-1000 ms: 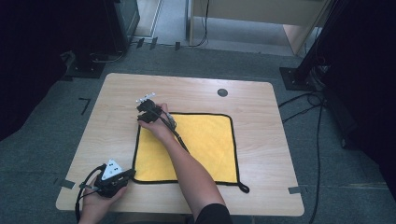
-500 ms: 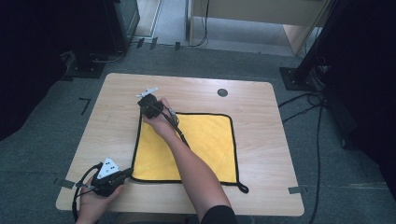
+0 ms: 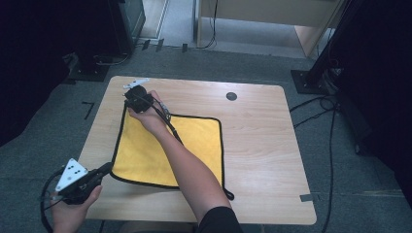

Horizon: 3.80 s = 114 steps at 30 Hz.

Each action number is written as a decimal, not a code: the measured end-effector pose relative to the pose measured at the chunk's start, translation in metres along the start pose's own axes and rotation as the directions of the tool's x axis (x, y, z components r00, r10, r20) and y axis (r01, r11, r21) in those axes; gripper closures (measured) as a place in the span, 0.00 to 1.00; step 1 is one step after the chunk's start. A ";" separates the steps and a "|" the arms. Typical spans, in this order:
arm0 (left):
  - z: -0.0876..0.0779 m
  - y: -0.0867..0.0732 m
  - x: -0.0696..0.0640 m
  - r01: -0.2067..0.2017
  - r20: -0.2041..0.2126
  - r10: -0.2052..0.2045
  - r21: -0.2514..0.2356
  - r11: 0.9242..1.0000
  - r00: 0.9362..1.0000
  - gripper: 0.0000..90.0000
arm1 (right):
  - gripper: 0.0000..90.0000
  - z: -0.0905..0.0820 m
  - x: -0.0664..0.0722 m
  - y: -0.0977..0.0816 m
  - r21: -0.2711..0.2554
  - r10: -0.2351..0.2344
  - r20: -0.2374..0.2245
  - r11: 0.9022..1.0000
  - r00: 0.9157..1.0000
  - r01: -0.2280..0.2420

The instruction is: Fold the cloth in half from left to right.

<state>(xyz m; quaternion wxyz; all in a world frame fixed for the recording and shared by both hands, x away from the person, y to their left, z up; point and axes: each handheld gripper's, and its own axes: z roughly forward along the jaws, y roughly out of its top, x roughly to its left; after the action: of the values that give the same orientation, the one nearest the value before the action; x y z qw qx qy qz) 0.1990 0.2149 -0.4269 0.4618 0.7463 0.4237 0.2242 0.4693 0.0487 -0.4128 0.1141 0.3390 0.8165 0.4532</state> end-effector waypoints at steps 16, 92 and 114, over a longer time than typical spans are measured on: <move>0.108 0.051 -0.152 -0.101 0.347 0.091 0.011 0.995 0.933 1.00 | 1.00 -0.157 -0.120 -0.087 -0.072 0.092 0.074 0.994 0.993 -0.087; 0.121 -0.042 -0.095 -0.118 0.210 0.066 0.245 0.962 0.975 0.86 | 0.89 -0.053 -0.134 -0.117 0.231 0.094 0.073 0.967 0.993 -0.109; 0.121 -0.043 -0.098 -0.148 0.207 0.100 0.231 0.961 0.973 0.87 | 0.70 -0.079 -0.149 -0.078 0.049 0.249 0.214 0.963 0.944 -0.265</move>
<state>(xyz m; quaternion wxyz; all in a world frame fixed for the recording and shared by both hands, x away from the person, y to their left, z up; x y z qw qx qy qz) 0.2158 0.0811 -0.5163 0.3898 0.8411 0.3533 0.1253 0.5060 -0.1290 -0.4497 0.1247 0.4919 0.7659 0.3948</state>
